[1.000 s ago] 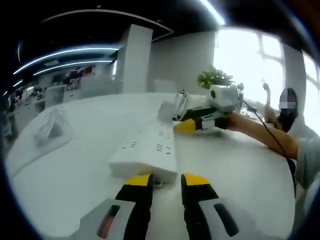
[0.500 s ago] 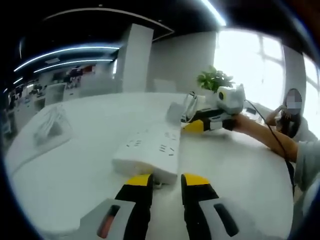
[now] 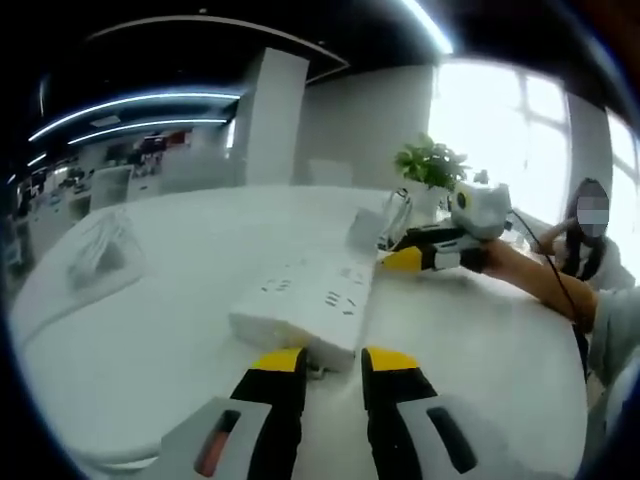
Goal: Straighten the power strip on the desk, plug the charger into it
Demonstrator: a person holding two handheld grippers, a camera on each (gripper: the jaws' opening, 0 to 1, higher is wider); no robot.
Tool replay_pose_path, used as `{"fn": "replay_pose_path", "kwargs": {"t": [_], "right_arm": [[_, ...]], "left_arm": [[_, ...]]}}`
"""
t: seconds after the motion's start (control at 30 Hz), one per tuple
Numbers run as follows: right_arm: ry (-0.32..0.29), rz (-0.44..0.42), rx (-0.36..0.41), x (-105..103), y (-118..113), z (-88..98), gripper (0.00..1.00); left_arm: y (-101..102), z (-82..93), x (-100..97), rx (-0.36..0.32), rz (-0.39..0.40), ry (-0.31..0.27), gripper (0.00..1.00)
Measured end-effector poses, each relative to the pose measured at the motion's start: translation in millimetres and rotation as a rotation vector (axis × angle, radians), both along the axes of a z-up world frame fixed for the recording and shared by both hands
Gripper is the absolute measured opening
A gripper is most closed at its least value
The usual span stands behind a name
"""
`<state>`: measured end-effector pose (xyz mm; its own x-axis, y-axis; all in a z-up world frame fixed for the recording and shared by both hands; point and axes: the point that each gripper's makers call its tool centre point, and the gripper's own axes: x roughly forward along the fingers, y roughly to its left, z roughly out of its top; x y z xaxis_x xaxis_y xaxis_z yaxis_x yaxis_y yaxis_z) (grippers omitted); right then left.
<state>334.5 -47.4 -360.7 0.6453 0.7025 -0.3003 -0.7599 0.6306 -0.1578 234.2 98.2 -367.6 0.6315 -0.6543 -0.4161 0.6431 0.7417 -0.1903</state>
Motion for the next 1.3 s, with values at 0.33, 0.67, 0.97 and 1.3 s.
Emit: {"fn": "replay_pose_path", "kwargs": {"t": [0.33,0.67,0.97,1.3], "right_arm": [[0.008,0.014,0.005,-10,-4,0.9,0.21],[-0.022,0.020,-0.071,-18,-3,0.7,0.21],[0.016,0.005,-0.028,-20,-4,2.3,0.18],[0.016,-0.021,-0.040,-24,-2,2.4,0.18]], "left_arm": [[3,0.4,3.4,0.018,0.014,-0.018,0.23],[10,0.8,8.8,0.054,0.029,-0.049,0.23],[12,2.3,11.9,0.042,0.056,-0.054,0.24],[20,-1.4,22.9,0.031,0.079,-0.074,0.24]]}}
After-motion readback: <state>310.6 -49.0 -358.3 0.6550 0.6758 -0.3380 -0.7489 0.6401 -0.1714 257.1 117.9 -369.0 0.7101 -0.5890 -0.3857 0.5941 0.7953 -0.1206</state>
